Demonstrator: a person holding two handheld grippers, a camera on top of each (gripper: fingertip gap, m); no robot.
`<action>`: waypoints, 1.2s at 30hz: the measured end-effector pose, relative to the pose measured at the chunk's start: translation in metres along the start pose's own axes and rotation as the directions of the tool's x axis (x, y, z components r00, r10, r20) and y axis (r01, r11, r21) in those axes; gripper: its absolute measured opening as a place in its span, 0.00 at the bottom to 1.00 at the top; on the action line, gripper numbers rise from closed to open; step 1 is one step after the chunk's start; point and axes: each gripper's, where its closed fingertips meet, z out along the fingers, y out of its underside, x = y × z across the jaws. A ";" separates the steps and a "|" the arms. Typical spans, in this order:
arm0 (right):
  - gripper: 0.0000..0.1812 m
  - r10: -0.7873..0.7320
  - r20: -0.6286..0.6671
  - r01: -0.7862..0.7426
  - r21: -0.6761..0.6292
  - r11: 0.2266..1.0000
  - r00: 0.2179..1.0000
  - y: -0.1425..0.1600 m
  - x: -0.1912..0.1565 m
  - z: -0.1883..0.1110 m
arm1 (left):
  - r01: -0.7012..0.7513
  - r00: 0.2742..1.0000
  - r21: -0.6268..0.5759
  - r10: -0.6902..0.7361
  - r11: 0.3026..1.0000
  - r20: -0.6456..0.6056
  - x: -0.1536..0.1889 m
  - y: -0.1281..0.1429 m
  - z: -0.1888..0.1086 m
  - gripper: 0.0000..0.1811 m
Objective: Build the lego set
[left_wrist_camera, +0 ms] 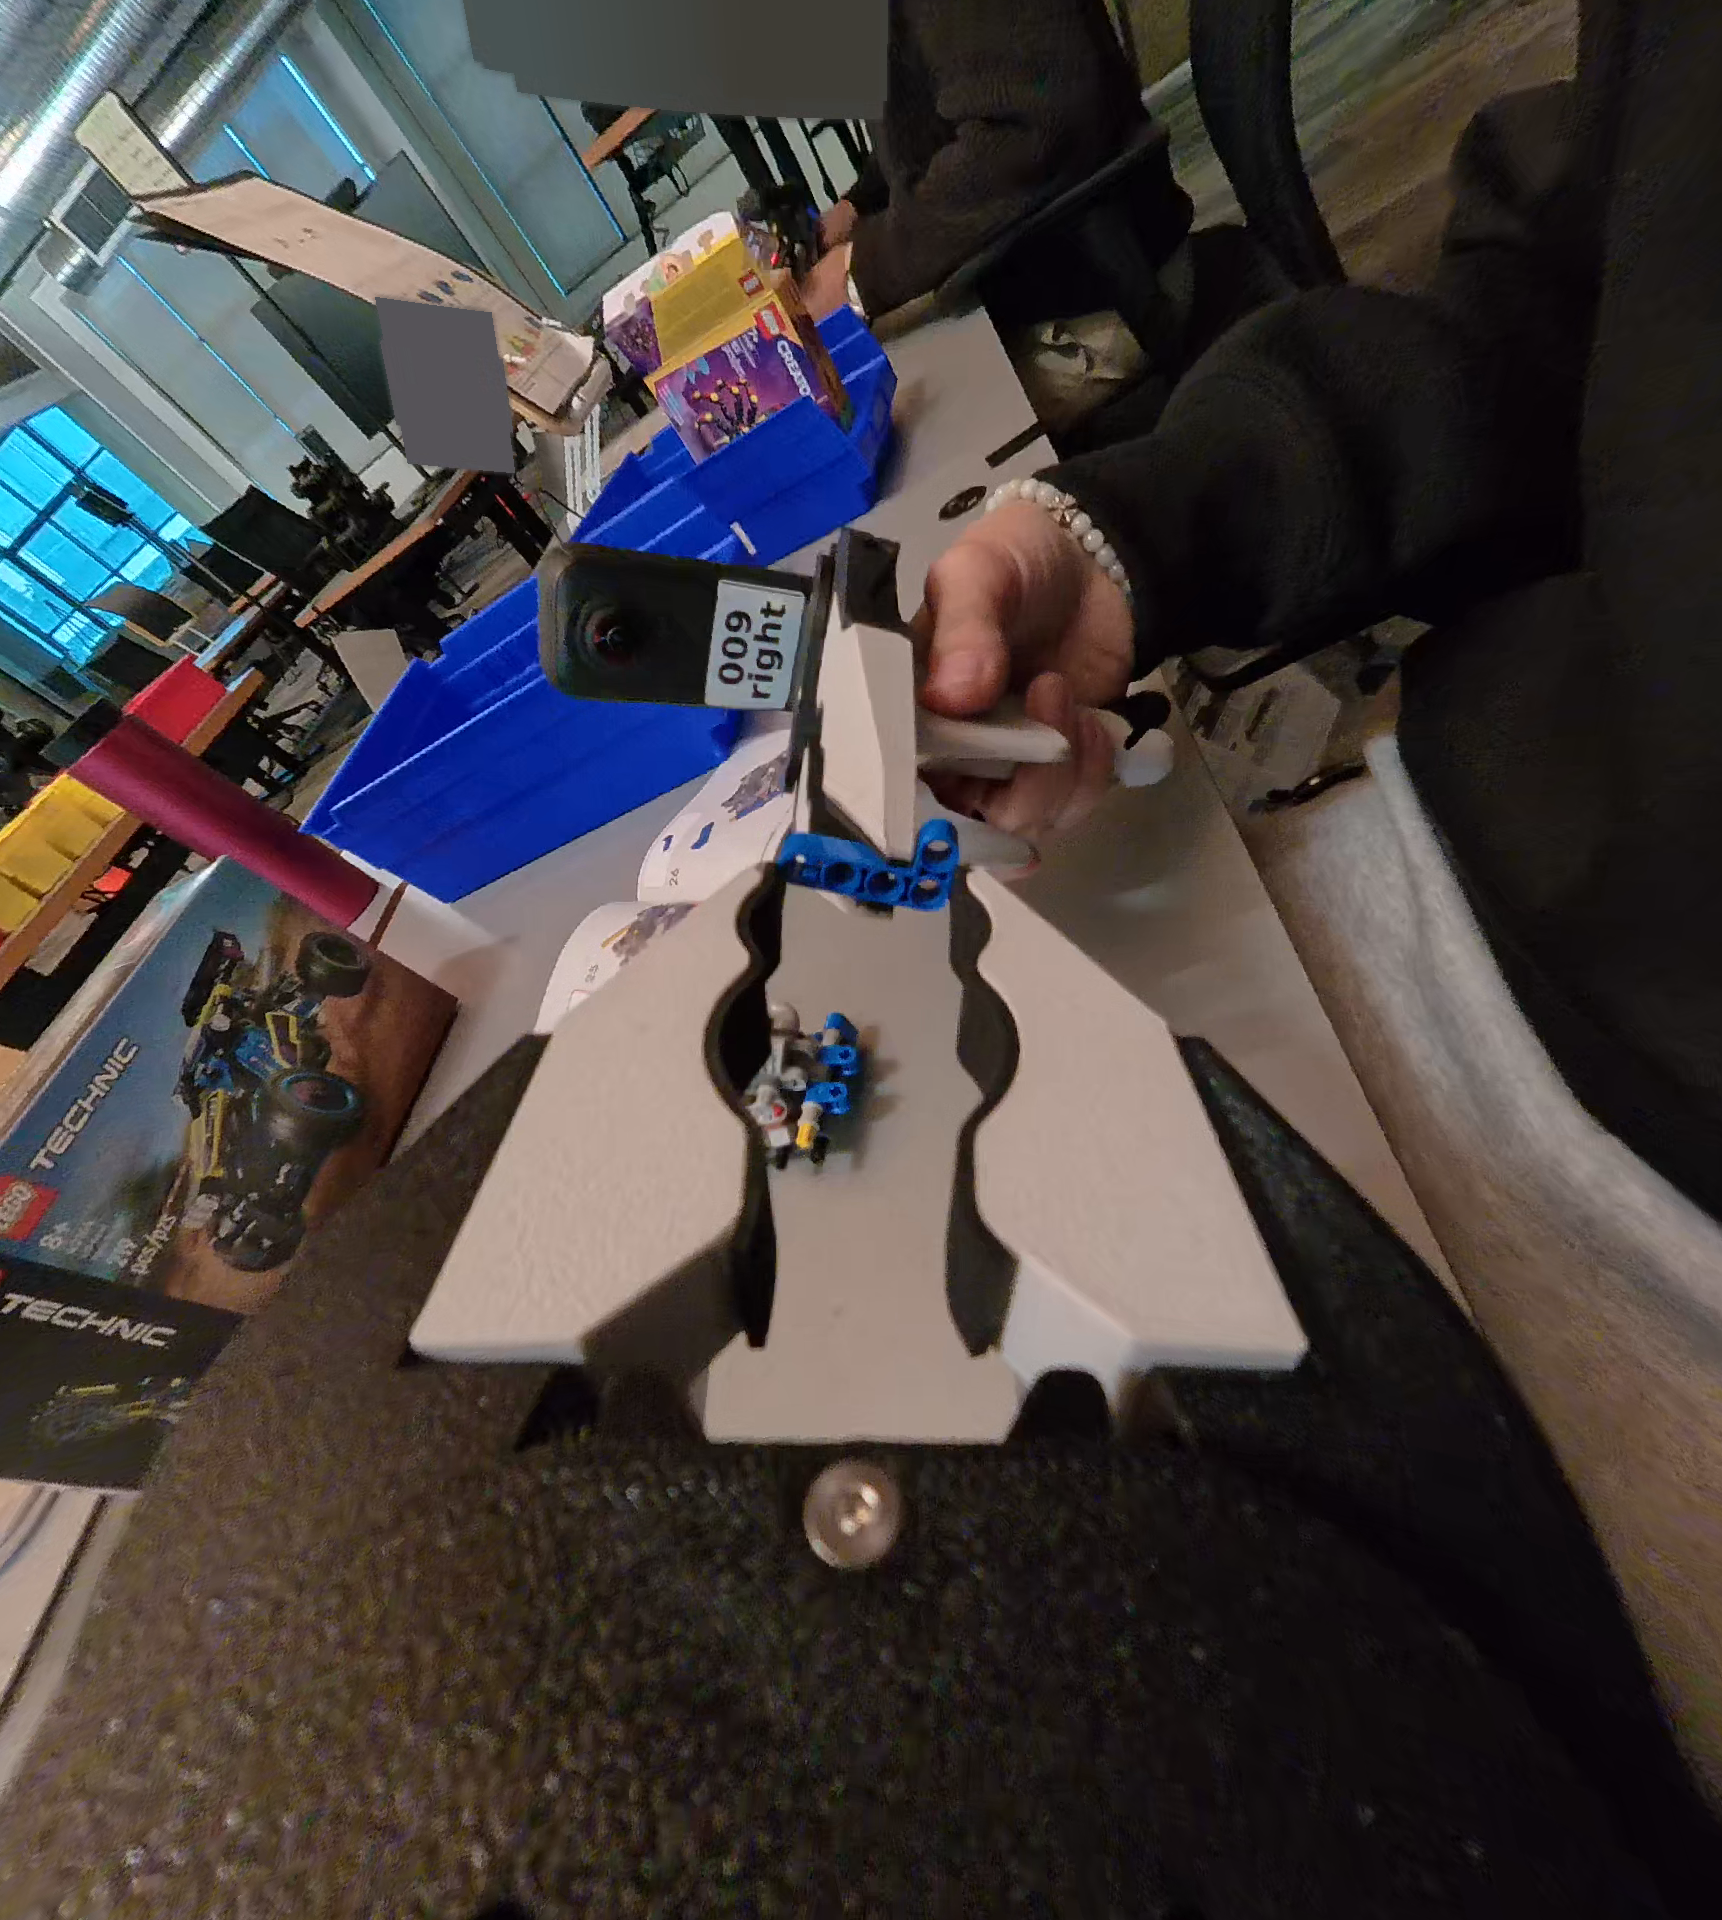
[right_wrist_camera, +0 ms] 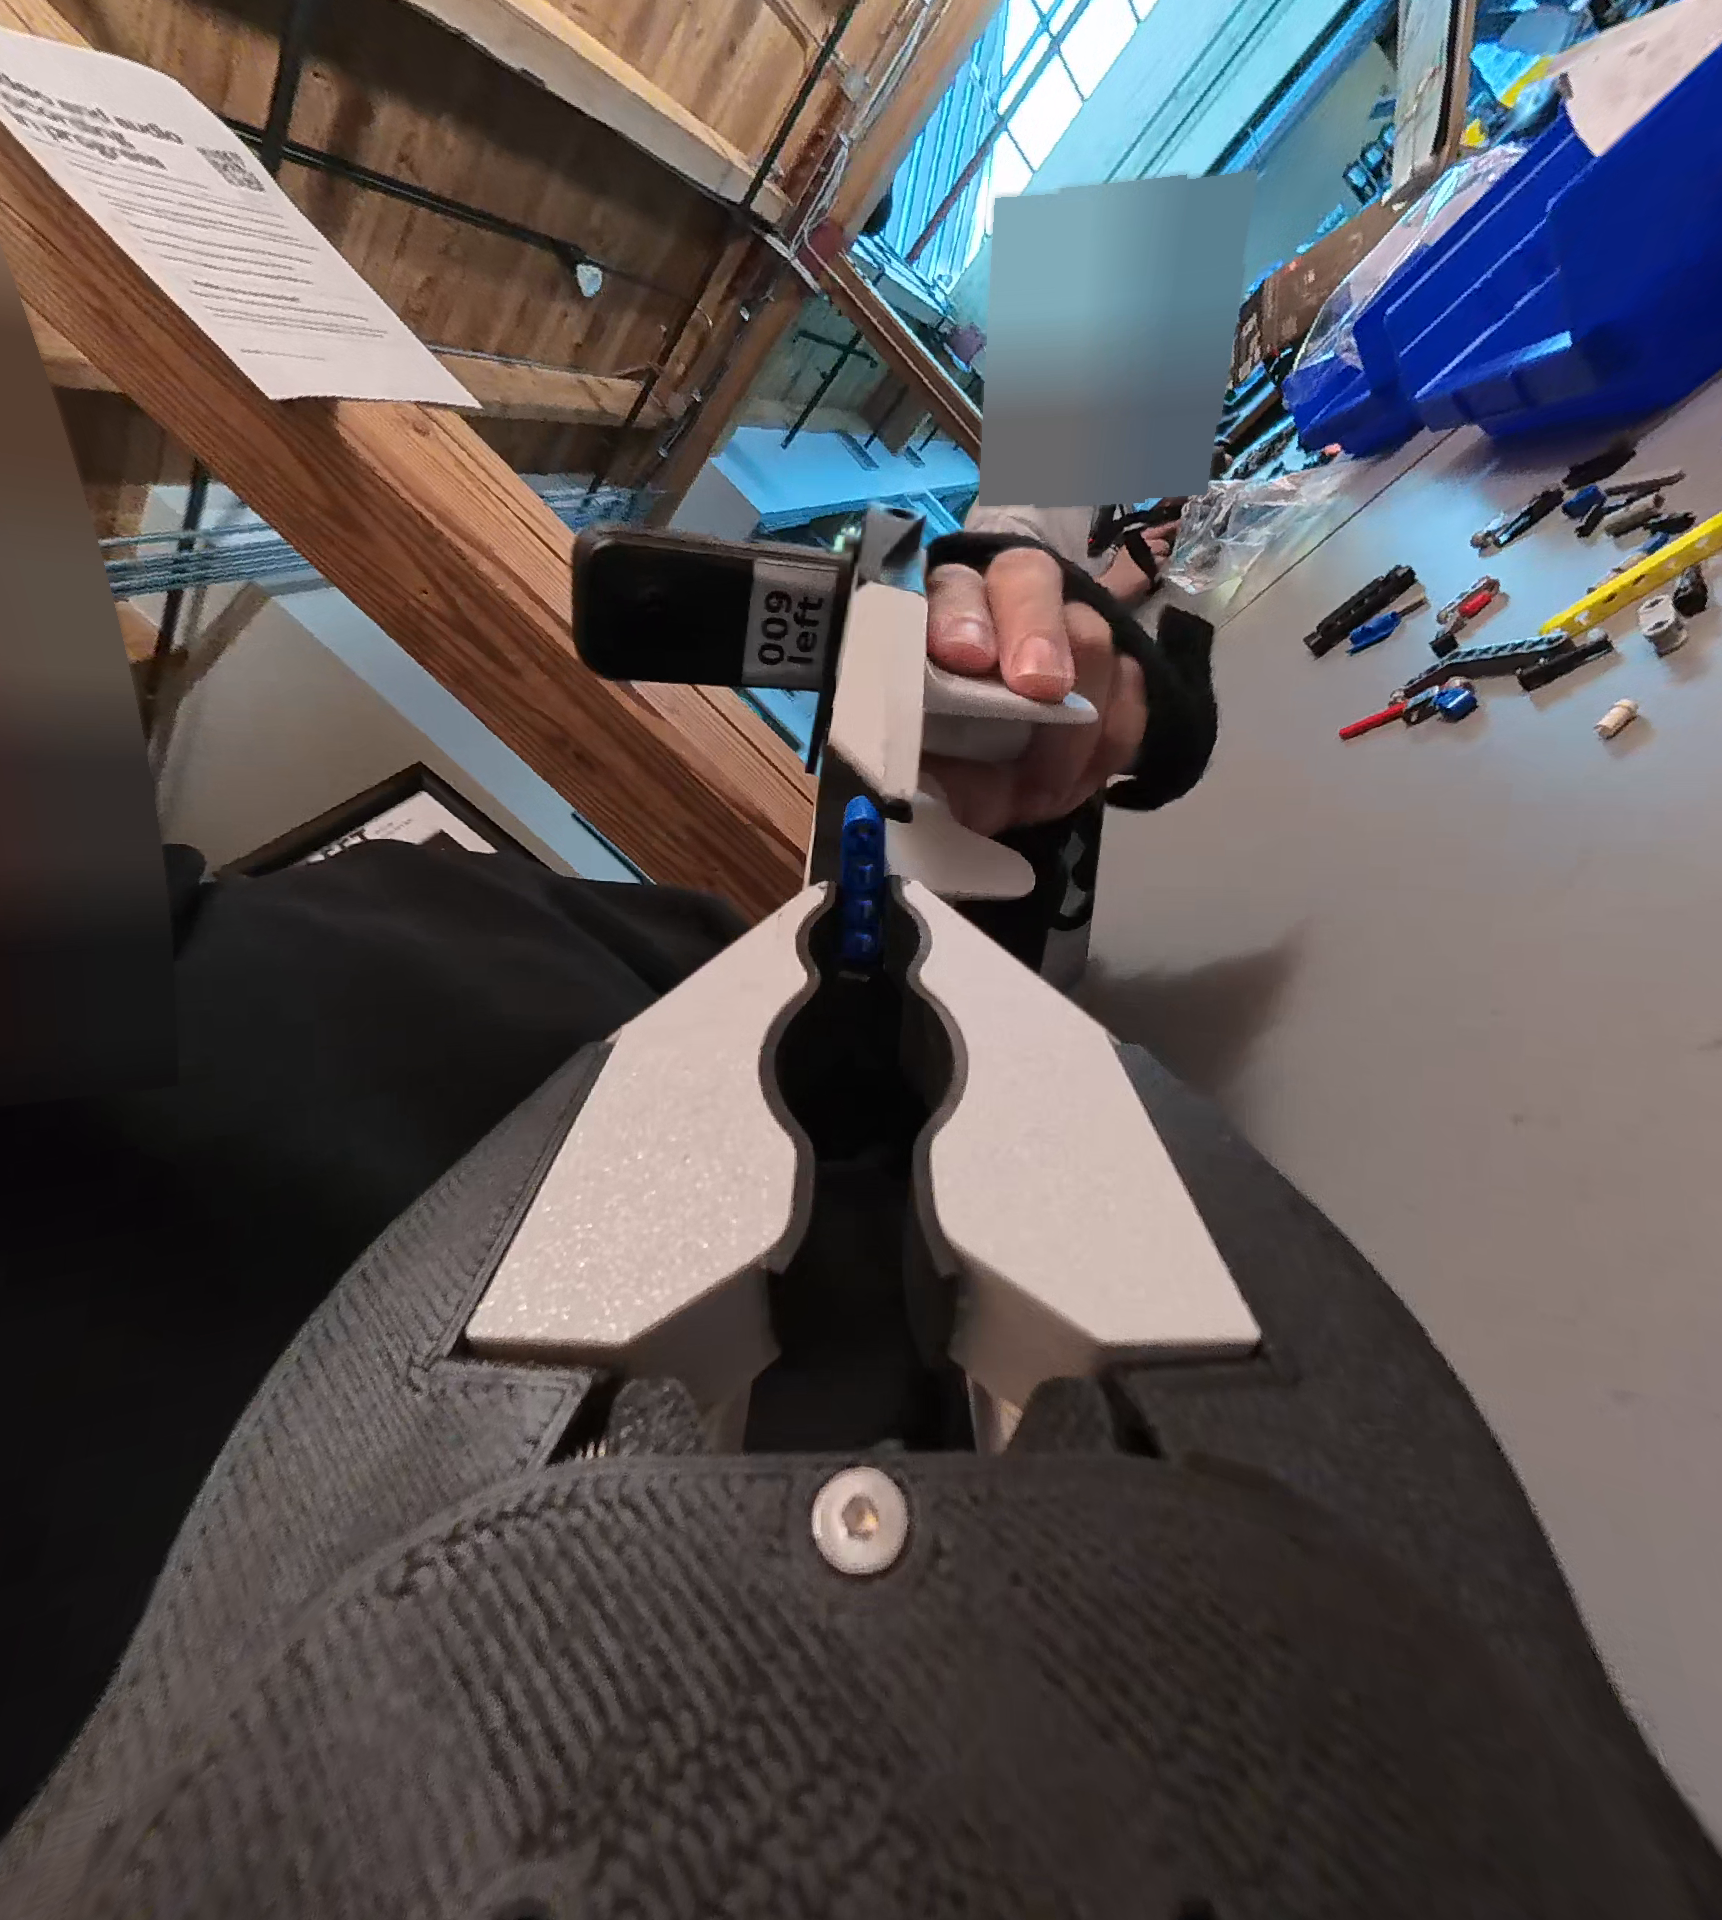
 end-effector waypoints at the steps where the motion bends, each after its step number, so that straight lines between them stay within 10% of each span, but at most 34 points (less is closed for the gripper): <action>1: 0.03 0.017 0.000 -0.017 -0.001 1.000 1.000 0.001 0.002 0.000 | -0.032 0.999 -0.012 0.032 0.999 -0.001 0.000 0.002 0.000 0.16; 20: 0.03 0.087 -0.048 -0.086 0.021 0.996 0.995 0.000 0.021 -0.007 | 0.011 0.998 -0.170 0.000 0.985 0.064 -0.004 0.023 0.005 0.15; 36: 0.03 0.135 -0.052 -0.133 0.039 0.990 0.990 0.000 0.029 -0.010 | 0.000 0.996 -0.077 0.007 0.997 0.093 -0.007 0.028 0.007 0.16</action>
